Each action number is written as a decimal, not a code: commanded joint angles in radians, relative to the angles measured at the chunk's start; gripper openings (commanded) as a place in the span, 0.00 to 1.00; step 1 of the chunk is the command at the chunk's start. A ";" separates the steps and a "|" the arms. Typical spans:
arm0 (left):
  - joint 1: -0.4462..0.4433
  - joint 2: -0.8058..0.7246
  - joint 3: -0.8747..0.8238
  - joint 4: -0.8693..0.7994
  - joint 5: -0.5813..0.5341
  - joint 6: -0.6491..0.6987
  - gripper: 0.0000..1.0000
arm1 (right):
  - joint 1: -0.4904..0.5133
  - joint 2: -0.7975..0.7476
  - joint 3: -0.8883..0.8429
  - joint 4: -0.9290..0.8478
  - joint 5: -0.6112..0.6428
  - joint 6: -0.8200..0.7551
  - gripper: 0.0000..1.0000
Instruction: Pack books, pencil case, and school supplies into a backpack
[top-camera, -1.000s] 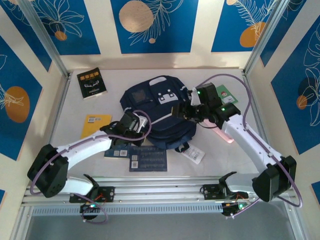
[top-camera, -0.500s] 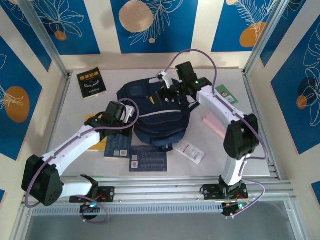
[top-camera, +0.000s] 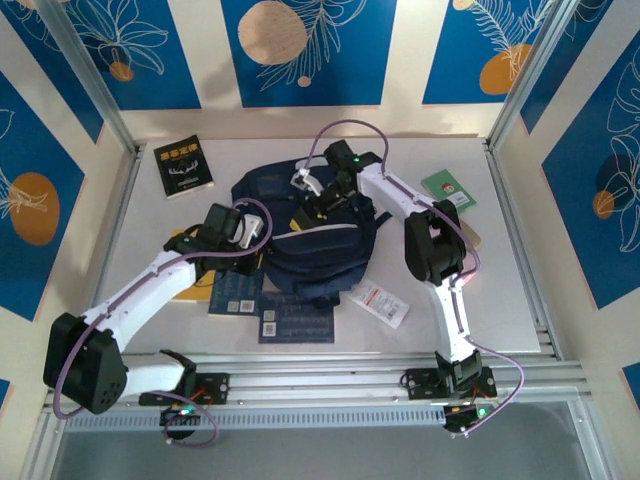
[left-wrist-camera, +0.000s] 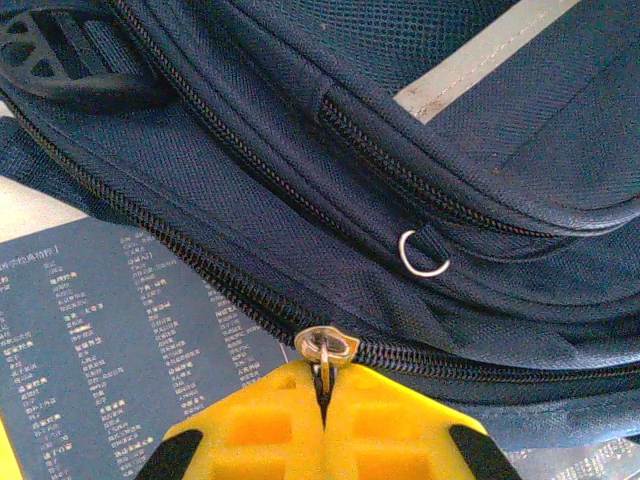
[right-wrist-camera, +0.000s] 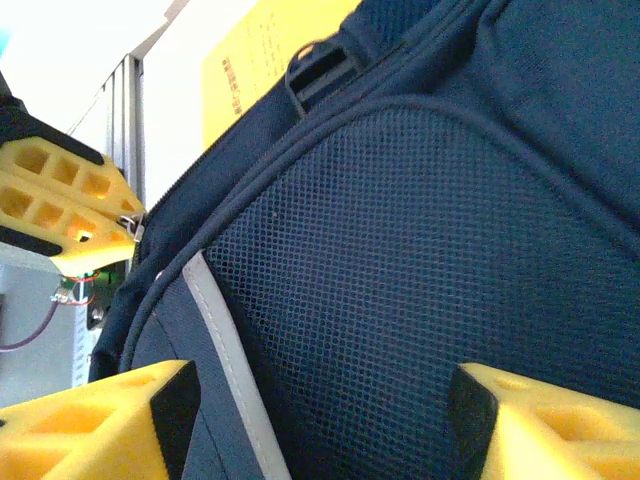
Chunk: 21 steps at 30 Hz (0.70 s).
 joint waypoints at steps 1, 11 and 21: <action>0.019 -0.034 -0.008 0.004 0.027 0.025 0.00 | 0.035 0.007 0.016 -0.072 -0.081 -0.040 0.66; 0.040 -0.036 -0.024 0.034 0.040 0.015 0.00 | 0.076 -0.014 -0.037 -0.117 -0.161 -0.053 0.40; 0.042 -0.037 -0.028 0.050 0.070 0.012 0.00 | 0.097 0.004 -0.051 -0.064 -0.052 0.002 0.17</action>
